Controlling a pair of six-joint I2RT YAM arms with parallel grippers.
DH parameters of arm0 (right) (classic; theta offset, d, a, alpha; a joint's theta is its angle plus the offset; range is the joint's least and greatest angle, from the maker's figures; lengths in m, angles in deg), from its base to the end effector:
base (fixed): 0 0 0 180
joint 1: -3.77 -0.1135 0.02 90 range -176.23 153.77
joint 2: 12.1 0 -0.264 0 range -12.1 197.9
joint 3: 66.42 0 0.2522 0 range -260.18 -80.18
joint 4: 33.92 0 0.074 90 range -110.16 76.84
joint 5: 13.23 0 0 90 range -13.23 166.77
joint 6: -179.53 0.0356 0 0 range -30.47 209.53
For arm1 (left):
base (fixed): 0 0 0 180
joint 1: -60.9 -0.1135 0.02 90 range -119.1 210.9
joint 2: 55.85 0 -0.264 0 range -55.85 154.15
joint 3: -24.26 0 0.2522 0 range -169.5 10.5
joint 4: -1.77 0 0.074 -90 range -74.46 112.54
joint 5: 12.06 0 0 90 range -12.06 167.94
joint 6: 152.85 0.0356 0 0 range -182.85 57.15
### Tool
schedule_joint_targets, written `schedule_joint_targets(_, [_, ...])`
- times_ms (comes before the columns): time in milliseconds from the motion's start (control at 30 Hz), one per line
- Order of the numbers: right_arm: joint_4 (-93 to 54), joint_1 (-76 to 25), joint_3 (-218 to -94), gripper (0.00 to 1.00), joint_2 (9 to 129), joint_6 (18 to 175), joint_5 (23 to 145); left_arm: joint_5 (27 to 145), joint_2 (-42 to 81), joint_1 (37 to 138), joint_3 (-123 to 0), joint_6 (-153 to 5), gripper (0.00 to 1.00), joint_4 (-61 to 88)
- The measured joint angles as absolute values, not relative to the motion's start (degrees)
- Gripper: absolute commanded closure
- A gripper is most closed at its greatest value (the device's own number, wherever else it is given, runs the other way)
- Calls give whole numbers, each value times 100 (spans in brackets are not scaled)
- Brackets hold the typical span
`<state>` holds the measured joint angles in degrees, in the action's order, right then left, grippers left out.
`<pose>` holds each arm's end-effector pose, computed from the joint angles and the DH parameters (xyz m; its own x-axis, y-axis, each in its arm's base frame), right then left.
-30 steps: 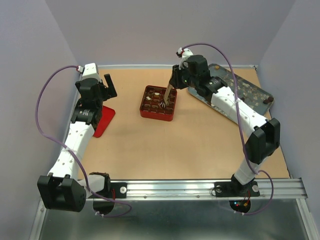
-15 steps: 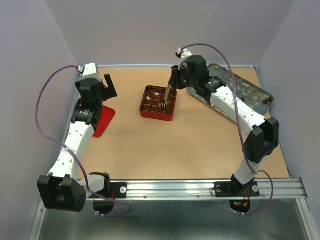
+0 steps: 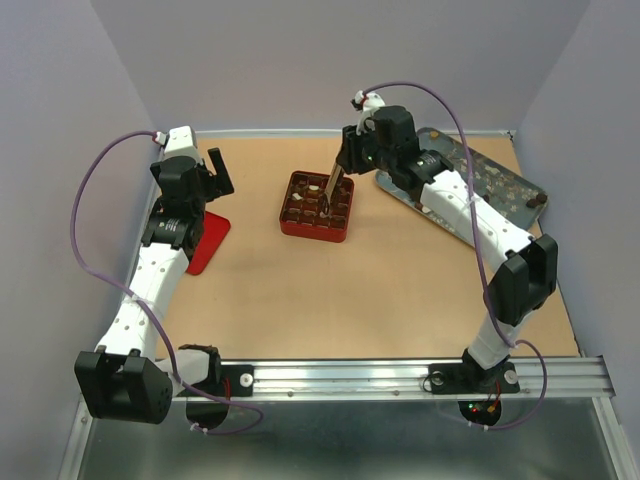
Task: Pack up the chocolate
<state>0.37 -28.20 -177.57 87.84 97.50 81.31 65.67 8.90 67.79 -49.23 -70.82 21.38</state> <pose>0.3494 0.2214 0.3796 -0.4111 -0.0936 -0.9068 -0.5378 0.8281 0.1583 0.2625 -0.0241 0.3701 -0.1729 -0.1156 -0.9781 -0.1151 0.9887 -0.0965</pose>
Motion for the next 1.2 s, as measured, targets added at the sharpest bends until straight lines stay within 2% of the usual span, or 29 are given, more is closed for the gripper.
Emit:
schedule_joint_targets(433, [42,-2741,-17837,61,8436,9343,6856,6569,890,6773,-4923,-7082,1,2138])
schedule_joint_targets(833, [26,-1115,-17577,60,8017,9289,6539,6573,888,6755,-4923,-7082,1,2136])
schedule_joint_targets(1200, [184,-392,-16666,59,7770,9321,6212,6593,888,6755,-4923,-7082,1,2136])
